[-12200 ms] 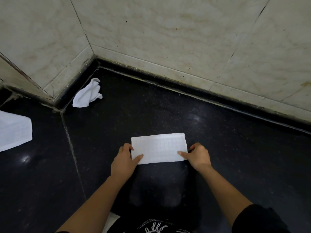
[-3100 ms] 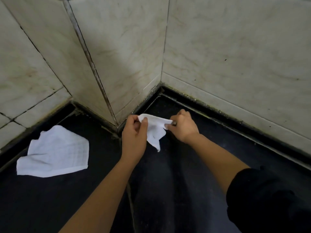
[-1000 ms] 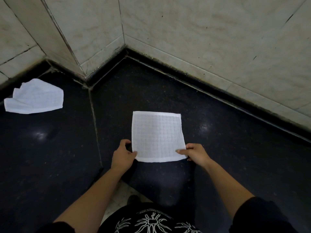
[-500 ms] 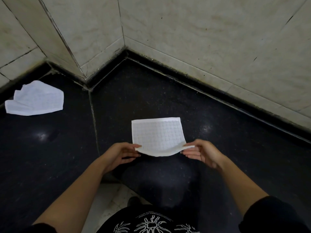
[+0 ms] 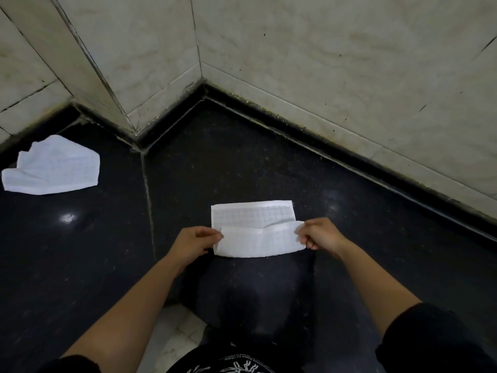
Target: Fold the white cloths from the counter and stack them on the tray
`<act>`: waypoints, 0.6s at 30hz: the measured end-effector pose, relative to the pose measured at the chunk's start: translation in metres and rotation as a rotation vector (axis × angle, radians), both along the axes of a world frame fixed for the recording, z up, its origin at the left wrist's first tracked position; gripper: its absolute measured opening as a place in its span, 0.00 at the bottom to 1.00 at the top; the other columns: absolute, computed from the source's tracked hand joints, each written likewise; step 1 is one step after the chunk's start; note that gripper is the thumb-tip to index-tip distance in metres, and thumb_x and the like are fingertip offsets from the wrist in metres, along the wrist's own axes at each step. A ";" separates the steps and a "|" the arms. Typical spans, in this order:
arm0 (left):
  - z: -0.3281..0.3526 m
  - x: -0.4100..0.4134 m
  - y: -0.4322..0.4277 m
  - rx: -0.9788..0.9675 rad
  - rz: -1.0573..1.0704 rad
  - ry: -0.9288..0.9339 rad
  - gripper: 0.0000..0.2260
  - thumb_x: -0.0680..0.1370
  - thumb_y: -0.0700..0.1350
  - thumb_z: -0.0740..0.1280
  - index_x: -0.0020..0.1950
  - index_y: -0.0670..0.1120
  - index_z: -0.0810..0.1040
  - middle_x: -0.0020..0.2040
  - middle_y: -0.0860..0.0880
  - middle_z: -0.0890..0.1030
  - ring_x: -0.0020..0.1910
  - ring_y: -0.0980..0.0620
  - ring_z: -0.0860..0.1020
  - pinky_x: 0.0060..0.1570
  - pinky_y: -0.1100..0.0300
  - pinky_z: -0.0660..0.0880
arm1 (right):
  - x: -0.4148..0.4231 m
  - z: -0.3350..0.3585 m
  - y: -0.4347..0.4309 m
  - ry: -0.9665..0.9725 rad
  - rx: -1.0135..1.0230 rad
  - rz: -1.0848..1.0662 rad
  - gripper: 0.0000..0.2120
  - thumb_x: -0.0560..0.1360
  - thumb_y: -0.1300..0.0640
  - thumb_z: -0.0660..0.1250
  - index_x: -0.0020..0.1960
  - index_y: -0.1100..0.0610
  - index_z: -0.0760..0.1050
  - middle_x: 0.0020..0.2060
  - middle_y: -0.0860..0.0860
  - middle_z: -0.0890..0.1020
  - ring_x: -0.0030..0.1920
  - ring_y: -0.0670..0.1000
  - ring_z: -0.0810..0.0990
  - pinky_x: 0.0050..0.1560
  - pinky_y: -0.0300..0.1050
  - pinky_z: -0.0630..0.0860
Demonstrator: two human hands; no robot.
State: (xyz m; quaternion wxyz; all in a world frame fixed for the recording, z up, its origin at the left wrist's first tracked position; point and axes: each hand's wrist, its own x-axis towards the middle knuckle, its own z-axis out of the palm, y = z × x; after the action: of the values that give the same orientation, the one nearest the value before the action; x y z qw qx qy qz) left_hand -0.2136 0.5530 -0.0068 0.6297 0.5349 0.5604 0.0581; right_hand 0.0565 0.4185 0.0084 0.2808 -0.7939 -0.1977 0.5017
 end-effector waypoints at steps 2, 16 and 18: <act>-0.007 0.005 -0.002 0.032 0.014 0.017 0.09 0.73 0.43 0.74 0.52 0.42 0.82 0.48 0.49 0.83 0.47 0.53 0.80 0.42 0.64 0.76 | 0.000 -0.003 0.003 -0.047 0.002 0.020 0.10 0.74 0.63 0.68 0.34 0.61 0.75 0.27 0.53 0.75 0.28 0.48 0.70 0.29 0.39 0.68; -0.006 0.019 0.006 0.050 0.123 -0.035 0.05 0.72 0.43 0.75 0.45 0.43 0.84 0.46 0.49 0.84 0.47 0.52 0.81 0.49 0.59 0.79 | 0.008 -0.004 0.006 -0.052 0.180 -0.184 0.04 0.72 0.66 0.70 0.39 0.66 0.77 0.39 0.57 0.81 0.42 0.51 0.80 0.44 0.43 0.76; -0.005 0.018 0.008 0.023 0.196 -0.099 0.05 0.73 0.42 0.74 0.47 0.43 0.83 0.46 0.48 0.84 0.47 0.52 0.82 0.47 0.60 0.79 | 0.007 -0.009 0.012 -0.040 0.194 -0.192 0.07 0.74 0.66 0.70 0.38 0.66 0.76 0.39 0.57 0.82 0.43 0.52 0.81 0.45 0.44 0.79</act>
State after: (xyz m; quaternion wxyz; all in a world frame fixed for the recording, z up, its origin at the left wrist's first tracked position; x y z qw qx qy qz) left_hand -0.1956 0.5614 -0.0113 0.6416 0.4813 0.5776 0.1522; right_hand 0.0635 0.4309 -0.0009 0.3989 -0.7882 -0.1741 0.4352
